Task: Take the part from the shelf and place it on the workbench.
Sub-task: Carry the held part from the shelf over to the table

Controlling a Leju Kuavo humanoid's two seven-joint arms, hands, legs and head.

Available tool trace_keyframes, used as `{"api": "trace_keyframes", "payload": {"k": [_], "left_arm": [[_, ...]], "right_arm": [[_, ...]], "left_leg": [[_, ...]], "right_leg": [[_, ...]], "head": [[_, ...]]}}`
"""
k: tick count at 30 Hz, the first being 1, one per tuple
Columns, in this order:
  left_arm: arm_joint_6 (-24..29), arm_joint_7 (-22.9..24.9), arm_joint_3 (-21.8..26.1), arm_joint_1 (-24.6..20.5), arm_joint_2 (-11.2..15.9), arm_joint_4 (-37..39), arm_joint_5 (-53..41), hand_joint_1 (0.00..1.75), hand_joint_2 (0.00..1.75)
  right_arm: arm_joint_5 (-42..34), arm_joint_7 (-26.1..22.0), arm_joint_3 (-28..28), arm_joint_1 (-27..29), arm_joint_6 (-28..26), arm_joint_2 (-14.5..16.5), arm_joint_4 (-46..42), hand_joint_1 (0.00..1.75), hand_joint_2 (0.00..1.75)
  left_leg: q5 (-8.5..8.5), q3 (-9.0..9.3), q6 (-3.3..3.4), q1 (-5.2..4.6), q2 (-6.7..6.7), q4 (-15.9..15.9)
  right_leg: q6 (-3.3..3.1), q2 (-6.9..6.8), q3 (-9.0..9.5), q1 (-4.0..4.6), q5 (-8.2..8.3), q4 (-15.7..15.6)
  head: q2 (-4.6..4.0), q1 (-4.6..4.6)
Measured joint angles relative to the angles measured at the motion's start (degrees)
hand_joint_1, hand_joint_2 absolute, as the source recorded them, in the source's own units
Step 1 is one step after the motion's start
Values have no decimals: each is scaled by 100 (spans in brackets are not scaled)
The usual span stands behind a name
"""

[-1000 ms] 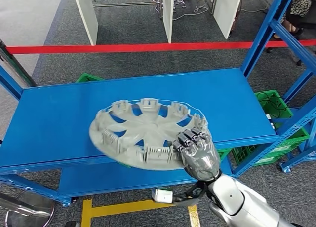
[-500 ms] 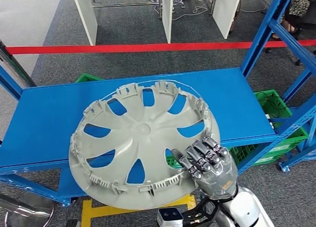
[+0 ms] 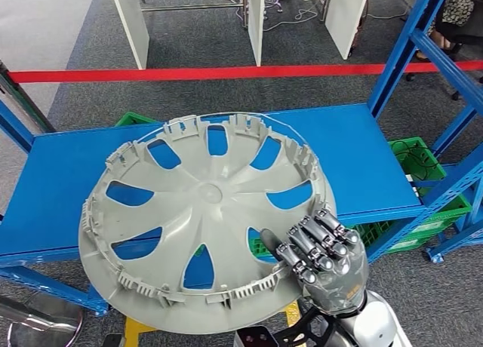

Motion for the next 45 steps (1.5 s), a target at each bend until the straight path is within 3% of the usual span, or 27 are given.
{"api": "trace_keyframes", "payload": {"k": [8,18,23,26,28,30,31,32,33,35,36,38,41,43,45], "left_arm": [[12,-32,0,-4,3,0,-103,0,175],[14,-77,268,-40,28,1,-454,0,175],[-59,180,546,-40,54,0,-187,0,175],[-106,258,697,-41,51,0,-90,0,175],[-114,267,762,-45,49,0,-77,0,175],[-116,293,817,-46,51,0,-74,0,175],[-114,313,839,-44,52,0,-78,0,175],[-111,332,856,-44,54,0,-86,0,175],[-109,348,875,-43,55,0,-101,0,175],[-105,363,906,-44,56,0,-149,0,175],[-104,366,915,-46,57,0,-181,0,175],[-99,367,922,-50,63,0,-238,0,175],[-92,367,929,-51,84,0,-279,0,175],[-89,367,932,-56,102,0,-284,0,175],[-90,367,933,-61,101,0,-288,0,175]], "right_arm": [[1,-30,154,-38,0,4,-157,175,175],[39,-533,48,-96,0,133,-374,175,175],[50,-626,-64,-68,0,241,-459,175,175],[49,-630,-121,-59,0,277,-552,175,175],[45,-629,-150,-59,0,287,-595,175,175],[39,-628,-170,-51,0,289,-619,175,175],[38,-628,-180,-41,0,290,-634,175,175],[37,-629,-194,-34,0,292,-655,175,175],[38,-633,-210,-28,0,297,-683,175,175],[42,-634,-247,-28,0,315,-754,175,175],[43,-626,-265,-32,0,331,-802,175,175],[43,-592,-301,-40,0,363,-905,175,175],[39,-555,-343,-46,0,414,-1027,175,175],[40,-551,-358,-50,0,443,-1070,175,175],[40,-549,-374,-49,0,462,-1090,175,175]], "left_leg": [[0,0,0,0,0,0],[-7,-6,10,-12,0,29],[-23,-30,51,-18,0,71],[37,-8,125,15,14,-20],[91,20,177,45,35,-95],[107,14,193,39,47,-92],[109,9,194,36,52,-83],[105,5,192,34,52,-73],[98,3,184,33,49,-59],[65,-5,147,30,38,-18],[49,-22,121,23,33,7],[40,-56,68,9,29,51],[-10,-101,-13,1,46,120],[-323,-237,-89,17,97,479],[-773,-497,-156,57,137,1219]], "right_leg": [[0,0,0,0,0,0],[14,1,0,-9,9,-8],[48,1,1,-13,23,-15],[100,0,-41,-9,-27,24],[118,-6,-257,-5,-296,455],[130,-9,-617,-7,-661,1238],[135,-10,-753,-8,-745,1530],[137,-11,-797,-7,-708,1621],[131,-11,-728,-7,-554,1478],[101,-1,-351,-5,-163,743],[82,12,-165,-1,-43,403],[45,35,5,8,-12,101],[-44,13,-27,-15,14,57],[-114,-30,-70,-39,63,34],[-146,-74,-136,-34,106,40]], "head": [[0,0],[0,-3],[0,-3],[0,3],[0,20],[0,29],[0,28],[0,29],[0,30],[0,31],[0,27],[0,25],[0,20],[0,-15],[0,-49]]}}
